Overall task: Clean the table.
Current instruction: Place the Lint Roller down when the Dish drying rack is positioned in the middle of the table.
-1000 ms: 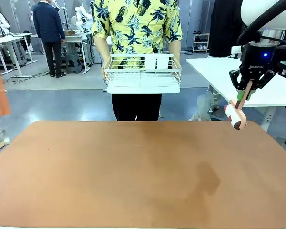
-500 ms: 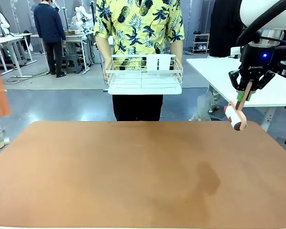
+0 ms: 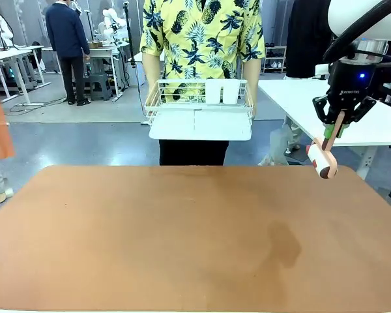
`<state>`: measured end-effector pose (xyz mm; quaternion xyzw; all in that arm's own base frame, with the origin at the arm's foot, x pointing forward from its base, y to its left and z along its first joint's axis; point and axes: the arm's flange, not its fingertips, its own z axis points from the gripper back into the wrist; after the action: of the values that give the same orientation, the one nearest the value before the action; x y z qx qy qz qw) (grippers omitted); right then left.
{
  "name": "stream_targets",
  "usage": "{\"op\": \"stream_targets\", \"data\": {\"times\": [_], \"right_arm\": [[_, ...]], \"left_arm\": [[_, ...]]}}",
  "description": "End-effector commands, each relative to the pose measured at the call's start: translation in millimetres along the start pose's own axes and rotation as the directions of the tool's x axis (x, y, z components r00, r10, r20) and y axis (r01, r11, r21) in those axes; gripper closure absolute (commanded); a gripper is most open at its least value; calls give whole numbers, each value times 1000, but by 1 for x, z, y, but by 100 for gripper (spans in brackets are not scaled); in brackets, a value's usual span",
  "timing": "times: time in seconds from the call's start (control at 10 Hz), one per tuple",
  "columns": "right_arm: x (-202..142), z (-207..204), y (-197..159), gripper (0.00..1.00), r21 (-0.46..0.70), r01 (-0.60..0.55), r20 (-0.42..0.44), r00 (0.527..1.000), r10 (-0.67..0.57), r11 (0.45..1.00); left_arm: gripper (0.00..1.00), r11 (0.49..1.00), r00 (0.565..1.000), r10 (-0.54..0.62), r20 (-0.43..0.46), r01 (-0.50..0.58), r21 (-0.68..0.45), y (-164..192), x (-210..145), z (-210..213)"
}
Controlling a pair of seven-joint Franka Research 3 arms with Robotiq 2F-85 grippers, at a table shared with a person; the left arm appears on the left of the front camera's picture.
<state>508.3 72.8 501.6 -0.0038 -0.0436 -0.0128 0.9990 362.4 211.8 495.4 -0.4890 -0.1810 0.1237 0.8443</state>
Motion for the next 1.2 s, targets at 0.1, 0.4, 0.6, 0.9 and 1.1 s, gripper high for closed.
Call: {"op": "stream_targets", "data": {"times": [0.1, 0.4, 0.6, 0.9, 1.1], "right_arm": [[-1, 2, 1, 79, -11, -6, 0, 1000, 6, 1000], [-1, 2, 1, 79, -11, -6, 0, 1000, 6, 1000], [-1, 2, 1, 79, -11, -6, 0, 1000, 6, 1000], [-1, 2, 1, 79, -11, -6, 0, 1000, 6, 1000], [-1, 2, 1, 79, -11, -6, 0, 1000, 6, 1000]], "left_arm": [[0, 1000, 1000, -2, 2, 2, -12, 0, -1, 2], [0, 1000, 1000, -2, 2, 2, -12, 0, -1, 2], [0, 1000, 1000, -2, 2, 2, -12, 0, -1, 2], [0, 1000, 1000, -2, 2, 2, -12, 0, -1, 2], [0, 1000, 1000, -2, 2, 2, -12, 0, -1, 2]]}}
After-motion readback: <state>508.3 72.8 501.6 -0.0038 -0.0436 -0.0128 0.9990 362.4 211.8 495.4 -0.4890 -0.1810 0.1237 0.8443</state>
